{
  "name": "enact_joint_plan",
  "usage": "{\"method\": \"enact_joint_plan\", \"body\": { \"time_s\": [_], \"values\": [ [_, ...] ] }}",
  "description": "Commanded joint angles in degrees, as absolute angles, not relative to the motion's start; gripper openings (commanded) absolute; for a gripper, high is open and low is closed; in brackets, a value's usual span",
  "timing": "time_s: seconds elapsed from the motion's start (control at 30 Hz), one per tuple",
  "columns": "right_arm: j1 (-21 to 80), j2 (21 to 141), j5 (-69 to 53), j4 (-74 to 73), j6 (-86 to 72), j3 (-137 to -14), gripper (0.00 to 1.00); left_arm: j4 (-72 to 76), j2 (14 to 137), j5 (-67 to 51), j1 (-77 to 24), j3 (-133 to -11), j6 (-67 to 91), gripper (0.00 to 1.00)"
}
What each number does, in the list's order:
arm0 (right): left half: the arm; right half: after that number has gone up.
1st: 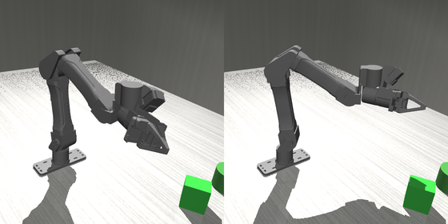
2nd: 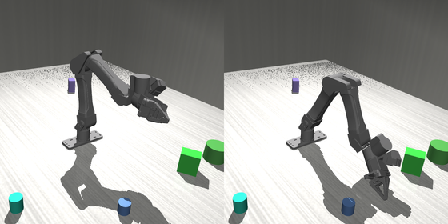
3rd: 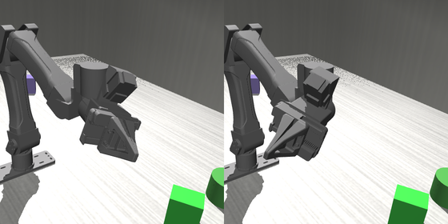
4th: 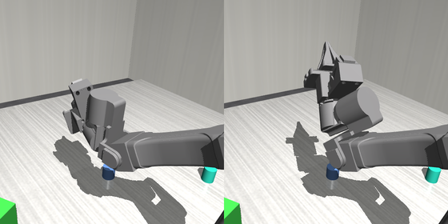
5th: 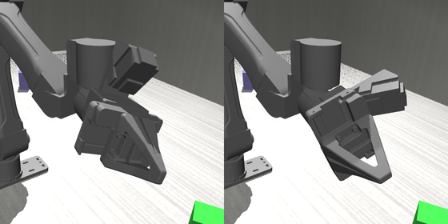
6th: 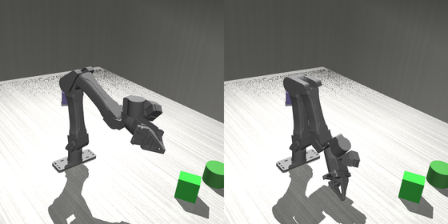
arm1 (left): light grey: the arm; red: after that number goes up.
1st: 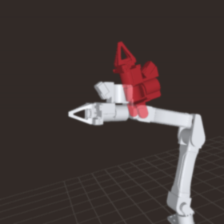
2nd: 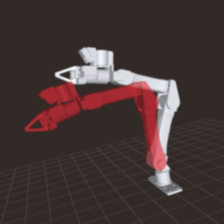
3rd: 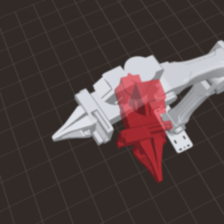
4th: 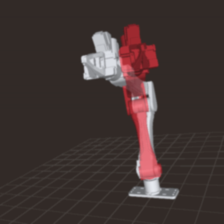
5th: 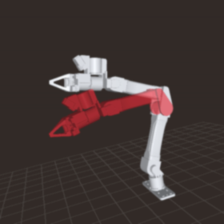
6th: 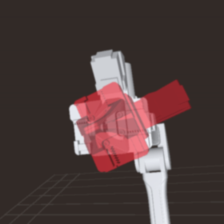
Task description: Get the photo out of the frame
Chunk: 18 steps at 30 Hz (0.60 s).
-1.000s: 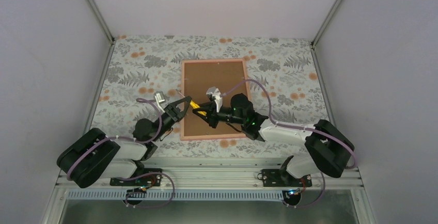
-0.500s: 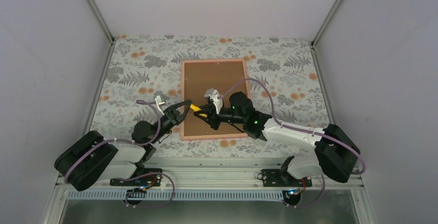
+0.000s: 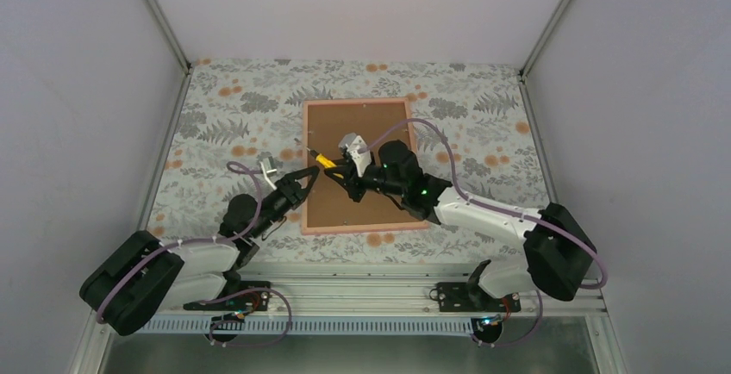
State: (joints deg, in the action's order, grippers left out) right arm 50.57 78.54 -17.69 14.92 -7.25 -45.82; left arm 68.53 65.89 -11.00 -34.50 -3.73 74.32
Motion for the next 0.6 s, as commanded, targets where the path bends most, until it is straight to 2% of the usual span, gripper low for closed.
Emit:
{"method": "enact_joint_plan", "body": {
  "time_s": [0.0, 0.17, 0.33, 0.57],
  "values": [
    [51.06, 80.09, -15.52, 14.24, -3.81, -48.05, 0.04, 68.27, 66.46, -11.29, -33.86, -4.53, 74.64, 0.44],
    [51.44, 80.87, -12.11, 13.31, -2.45, -48.24, 0.04, 71.94, 66.31, -12.06, -33.60, -3.86, 74.94, 0.56],
    [51.89, 81.24, -10.07, 11.13, 0.02, -48.88, 0.04, 70.88, 64.12, -11.52, -32.81, -3.17, 74.48, 0.60],
    [54.20, 82.46, -8.97, 10.29, 2.04, -49.53, 0.04, 63.67, 64.86, -12.49, -32.35, -7.21, 73.15, 0.61]
  ]
}}
